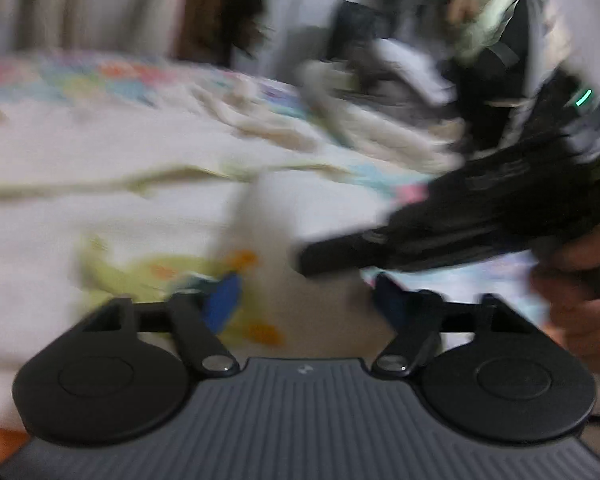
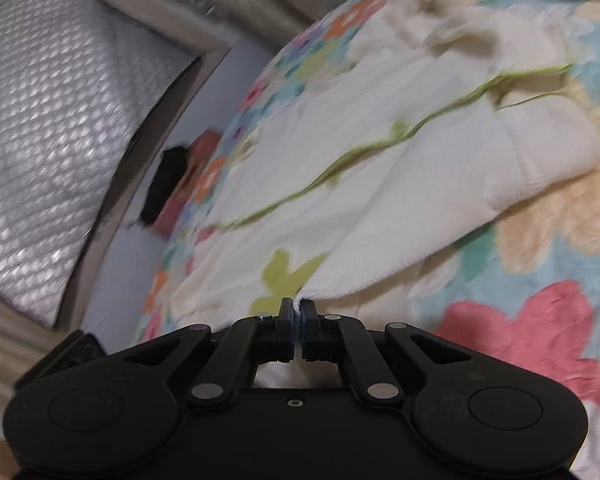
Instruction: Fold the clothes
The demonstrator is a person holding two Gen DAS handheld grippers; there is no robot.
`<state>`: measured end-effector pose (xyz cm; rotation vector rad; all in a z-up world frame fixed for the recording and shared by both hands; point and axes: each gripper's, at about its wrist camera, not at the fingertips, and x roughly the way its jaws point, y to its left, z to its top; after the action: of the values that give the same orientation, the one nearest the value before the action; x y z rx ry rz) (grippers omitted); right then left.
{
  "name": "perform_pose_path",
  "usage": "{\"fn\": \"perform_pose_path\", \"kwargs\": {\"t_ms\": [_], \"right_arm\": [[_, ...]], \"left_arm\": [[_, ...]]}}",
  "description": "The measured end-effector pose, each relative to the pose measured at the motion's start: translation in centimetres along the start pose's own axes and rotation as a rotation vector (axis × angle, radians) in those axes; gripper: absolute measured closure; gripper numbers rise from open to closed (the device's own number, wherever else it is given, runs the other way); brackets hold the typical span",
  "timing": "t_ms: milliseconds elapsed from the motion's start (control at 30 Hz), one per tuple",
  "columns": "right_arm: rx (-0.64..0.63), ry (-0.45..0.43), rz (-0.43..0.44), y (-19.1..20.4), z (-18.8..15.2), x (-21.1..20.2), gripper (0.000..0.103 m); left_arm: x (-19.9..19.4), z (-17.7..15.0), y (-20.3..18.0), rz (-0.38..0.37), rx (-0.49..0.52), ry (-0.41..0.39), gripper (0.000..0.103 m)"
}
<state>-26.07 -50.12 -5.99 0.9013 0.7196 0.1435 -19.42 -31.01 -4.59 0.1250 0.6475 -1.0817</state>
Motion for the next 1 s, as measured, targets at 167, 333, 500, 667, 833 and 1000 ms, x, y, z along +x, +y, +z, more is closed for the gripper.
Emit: {"fn": "perform_pose_path", "kwargs": {"t_ms": [167,333,500,667,833,1000], "right_arm": [[0.03,-0.007,-0.01,-0.3,0.5,-0.8,0.091],[0.166,-0.152,-0.191,-3.9,1.7,-4.2,0.045],[0.464,-0.256,-0.245,-10.4,1.6,-5.6,0.042],[0.531,-0.329,-0.246,-12.3,1.9,-5.1,0.041],[0.309,-0.223,-0.282,-10.4,4.2,-1.7,0.089],[0.088,-0.338,-0.317,-5.0,5.0,-4.3,0.096]], "left_arm": [[1.6,-0.6,2.0,0.196,0.015,0.099,0.092],[1.9,-0.4,5.4,0.139,-0.166,0.127,0.092],[2.1,-0.5,5.4,0.147,-0.158,0.13,0.092],[2.4,-0.7,4.5,0.188,-0.08,0.123,0.089],[2.1,-0.8,4.4,0.183,-0.063,0.1,0.089],[0.9,-0.2,4.0,0.065,-0.049,0.07,0.092]]}}
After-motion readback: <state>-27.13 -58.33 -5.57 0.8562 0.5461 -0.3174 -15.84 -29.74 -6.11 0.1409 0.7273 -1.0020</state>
